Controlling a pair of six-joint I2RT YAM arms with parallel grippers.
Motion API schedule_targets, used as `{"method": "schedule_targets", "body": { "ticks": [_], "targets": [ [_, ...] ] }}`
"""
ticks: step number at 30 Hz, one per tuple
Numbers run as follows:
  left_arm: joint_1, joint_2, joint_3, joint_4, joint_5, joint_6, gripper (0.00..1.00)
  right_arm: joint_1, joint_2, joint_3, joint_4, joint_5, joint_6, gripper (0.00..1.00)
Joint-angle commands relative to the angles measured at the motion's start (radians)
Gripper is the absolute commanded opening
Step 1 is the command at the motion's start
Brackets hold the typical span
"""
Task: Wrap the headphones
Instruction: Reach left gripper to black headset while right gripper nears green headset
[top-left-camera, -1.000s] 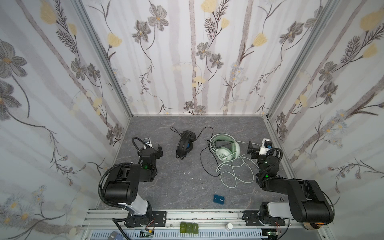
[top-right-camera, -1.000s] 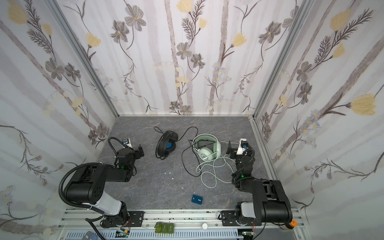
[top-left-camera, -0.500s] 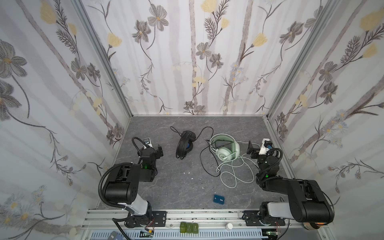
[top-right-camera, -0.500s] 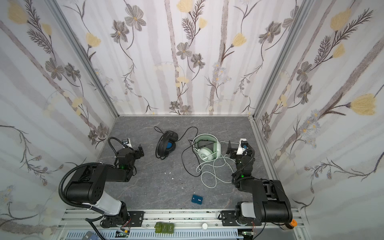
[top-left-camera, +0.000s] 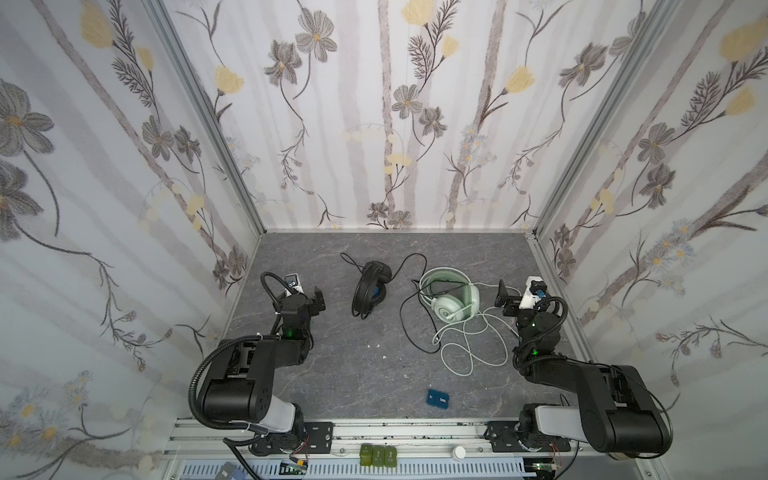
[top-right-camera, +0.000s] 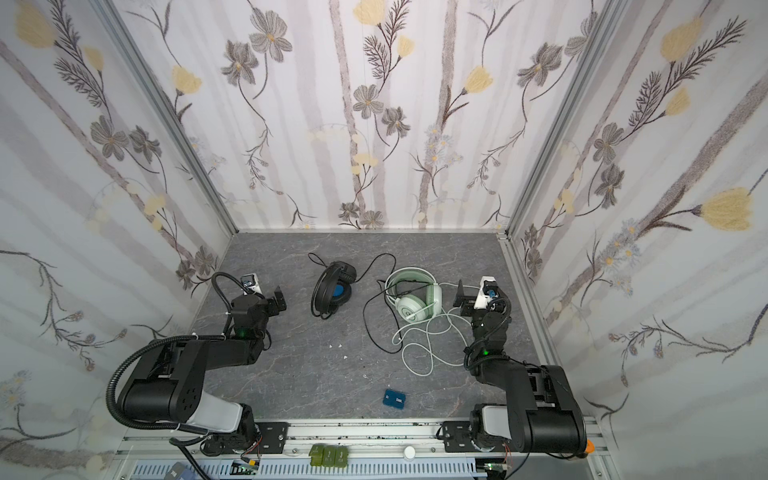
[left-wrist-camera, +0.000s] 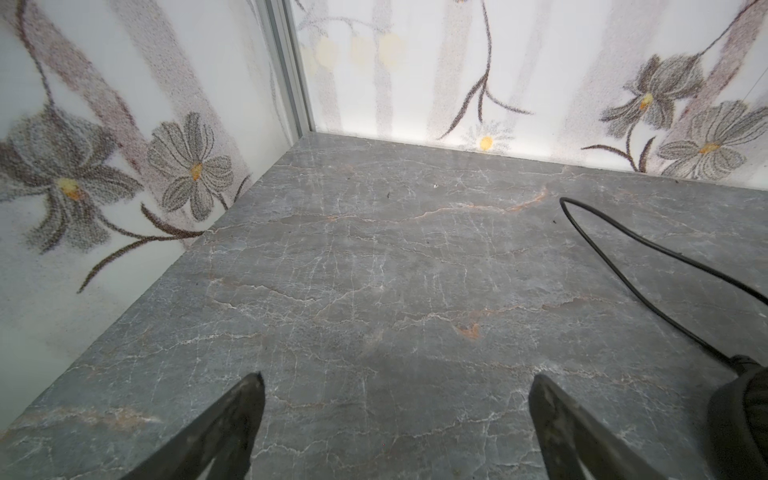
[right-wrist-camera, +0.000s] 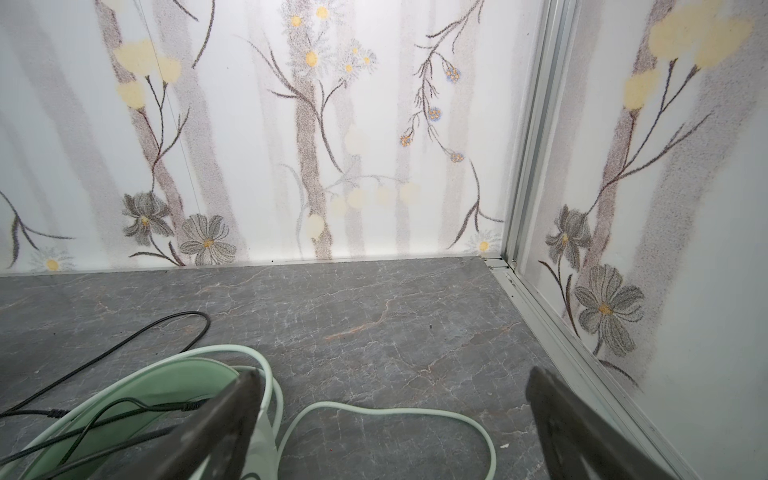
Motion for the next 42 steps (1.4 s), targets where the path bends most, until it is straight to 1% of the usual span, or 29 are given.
{"method": "schedule_targets", "body": {
  "ticks": [1,5,7,10,14,18,22,25,27,30,34,39,42],
  "targets": [
    [0.003,-0.06,0.029,-0.141,-0.011,-0.007,1.0,0.001,-0.031,0.036,-0.069,0.012,0.009,1.0],
    [0.004,-0.162,0.06,-0.328,0.021,-0.018,1.0,0.001,-0.085,0.06,-0.161,0.006,0.007,1.0],
    [0.004,-0.224,0.08,-0.438,0.023,-0.036,1.0,0.001,-0.117,0.072,-0.215,-0.001,0.012,1.0],
    [0.004,-0.303,0.134,-0.634,0.063,-0.057,1.0,0.008,-0.174,0.085,-0.3,-0.026,0.022,1.0],
    [0.003,-0.437,0.178,-0.818,0.094,-0.127,1.0,0.05,-0.28,0.094,-0.411,0.002,0.024,1.0],
    [-0.002,-0.512,0.253,-0.986,0.14,-0.181,1.0,0.108,-0.37,0.116,-0.507,0.062,0.047,1.0],
    [-0.013,-0.521,0.352,-1.136,0.197,-0.27,1.0,0.157,-0.431,0.145,-0.584,0.111,0.101,1.0],
    [-0.03,-0.518,0.415,-1.228,0.227,-0.337,1.0,0.179,-0.462,0.185,-0.675,0.14,0.181,1.0],
    [-0.043,-0.512,0.457,-1.3,0.239,-0.383,1.0,0.188,-0.461,0.234,-0.765,0.147,0.237,1.0],
    [-0.059,-0.496,0.508,-1.383,0.277,-0.414,1.0,0.209,-0.44,0.316,-0.904,0.156,0.303,1.0],
    [-0.098,-0.479,0.528,-1.413,0.341,-0.449,1.0,0.265,-0.409,0.388,-1.012,0.183,0.356,1.0],
    [-0.173,-0.437,0.562,-1.464,0.307,-0.503,1.0,0.35,-0.362,0.456,-1.112,0.244,0.434,1.0],
    [-0.222,-0.384,0.614,-1.526,0.258,-0.512,1.0,0.381,-0.335,0.484,-1.139,0.256,0.47,1.0]
  ]
}}
